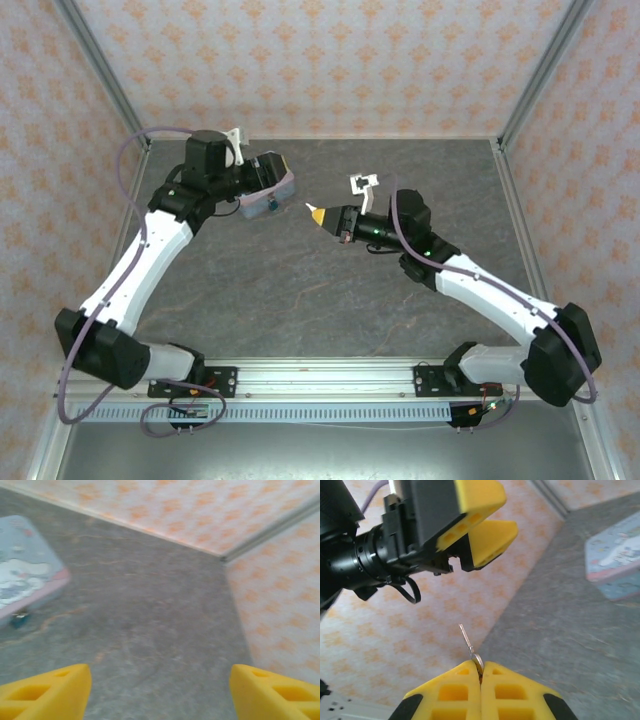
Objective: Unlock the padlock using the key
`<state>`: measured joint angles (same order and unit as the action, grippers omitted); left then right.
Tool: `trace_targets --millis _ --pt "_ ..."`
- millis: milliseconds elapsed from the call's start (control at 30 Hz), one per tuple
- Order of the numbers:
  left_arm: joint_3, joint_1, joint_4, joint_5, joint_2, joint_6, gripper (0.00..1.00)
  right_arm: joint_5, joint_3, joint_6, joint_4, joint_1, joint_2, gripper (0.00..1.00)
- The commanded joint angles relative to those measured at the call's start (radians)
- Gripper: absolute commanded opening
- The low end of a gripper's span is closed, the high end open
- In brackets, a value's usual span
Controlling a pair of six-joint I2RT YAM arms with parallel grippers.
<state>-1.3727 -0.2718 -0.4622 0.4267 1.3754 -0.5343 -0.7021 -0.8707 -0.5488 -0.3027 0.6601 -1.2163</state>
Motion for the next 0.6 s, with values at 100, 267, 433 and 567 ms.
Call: trace_targets --millis 100,267,433,567 --pt "-0.104 0.011 -0.111 -0.255 0.196 0.072 0.82 0.214 0.022 0.098 0.285 0.000 0.111 0.00" --pt "-0.223 0.012 -0.134 -0.358 0.393 0.099 0.83 0.287 0.038 0.102 0.373 -0.001 0.154 0.00" --pt "-0.371 0.012 -0.130 -0.363 0.592 0.109 0.84 0.306 0.056 0.099 0.410 -0.001 0.181 0.00" --pt "-0.454 0.012 -0.090 -0.317 0.693 0.114 0.84 0.312 0.066 0.096 0.422 0.000 0.195 0.00"
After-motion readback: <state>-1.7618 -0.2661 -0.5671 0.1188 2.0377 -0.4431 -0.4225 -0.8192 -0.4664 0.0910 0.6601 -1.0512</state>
